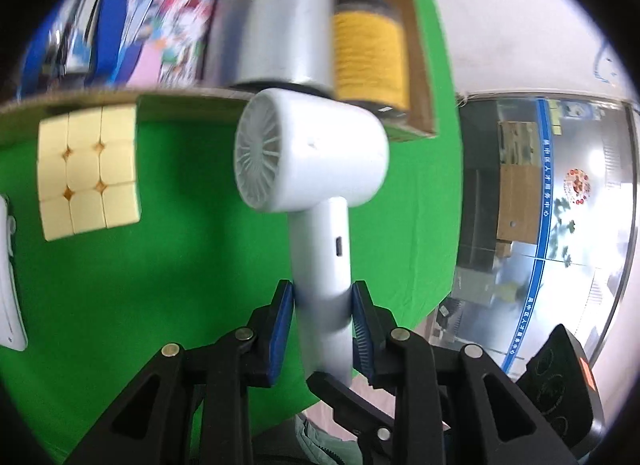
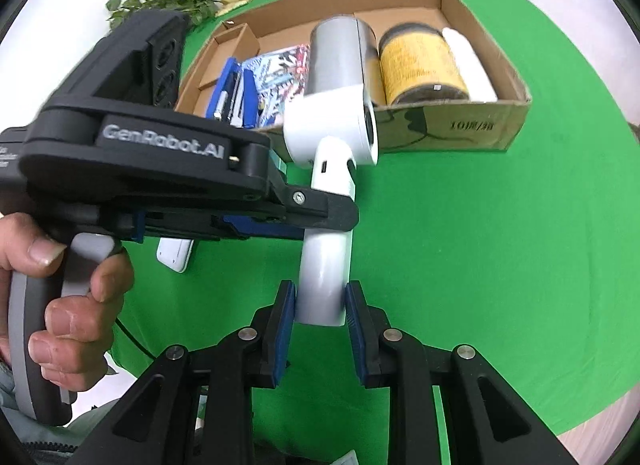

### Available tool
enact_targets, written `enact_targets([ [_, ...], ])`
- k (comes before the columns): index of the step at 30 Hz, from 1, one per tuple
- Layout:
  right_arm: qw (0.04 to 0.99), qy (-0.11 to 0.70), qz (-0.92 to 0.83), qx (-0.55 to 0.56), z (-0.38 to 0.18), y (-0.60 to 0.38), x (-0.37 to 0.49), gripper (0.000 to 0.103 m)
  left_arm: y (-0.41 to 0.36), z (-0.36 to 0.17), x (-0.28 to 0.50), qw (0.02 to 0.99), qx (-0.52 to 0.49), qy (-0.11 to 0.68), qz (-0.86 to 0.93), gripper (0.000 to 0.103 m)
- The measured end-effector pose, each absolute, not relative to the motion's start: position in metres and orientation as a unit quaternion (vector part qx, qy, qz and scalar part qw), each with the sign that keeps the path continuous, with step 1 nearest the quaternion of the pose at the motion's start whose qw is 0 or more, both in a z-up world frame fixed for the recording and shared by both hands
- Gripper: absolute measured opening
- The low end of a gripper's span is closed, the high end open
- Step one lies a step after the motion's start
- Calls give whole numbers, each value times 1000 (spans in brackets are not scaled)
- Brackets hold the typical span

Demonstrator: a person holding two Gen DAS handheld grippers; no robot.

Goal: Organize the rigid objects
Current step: 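Lift the hair dryer with both grippers and carry it over the box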

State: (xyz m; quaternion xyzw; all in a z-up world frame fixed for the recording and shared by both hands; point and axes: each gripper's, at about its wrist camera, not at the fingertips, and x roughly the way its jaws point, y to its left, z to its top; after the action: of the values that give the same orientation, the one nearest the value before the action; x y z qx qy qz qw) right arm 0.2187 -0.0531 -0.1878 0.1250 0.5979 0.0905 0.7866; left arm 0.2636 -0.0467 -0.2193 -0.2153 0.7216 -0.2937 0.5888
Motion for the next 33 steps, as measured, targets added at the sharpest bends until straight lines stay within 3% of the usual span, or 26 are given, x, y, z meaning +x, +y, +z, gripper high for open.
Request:
enact_targets([
  [4,786,597,88,130,-189,-55,228,23,-47,-238,259,565,-214,743,-288,36],
  [9,787,598,95,118,-187,-45,225,24,-43,-224,257,580,-209,730,-295,31],
  [21,844,511,145,70,-111,-13,229,25,-9,-130,266,679,-184,642,-303,29],
  [33,863,475,157,70,-118,4,332,25,18,-134,350,725,-187,608,-266,28],
])
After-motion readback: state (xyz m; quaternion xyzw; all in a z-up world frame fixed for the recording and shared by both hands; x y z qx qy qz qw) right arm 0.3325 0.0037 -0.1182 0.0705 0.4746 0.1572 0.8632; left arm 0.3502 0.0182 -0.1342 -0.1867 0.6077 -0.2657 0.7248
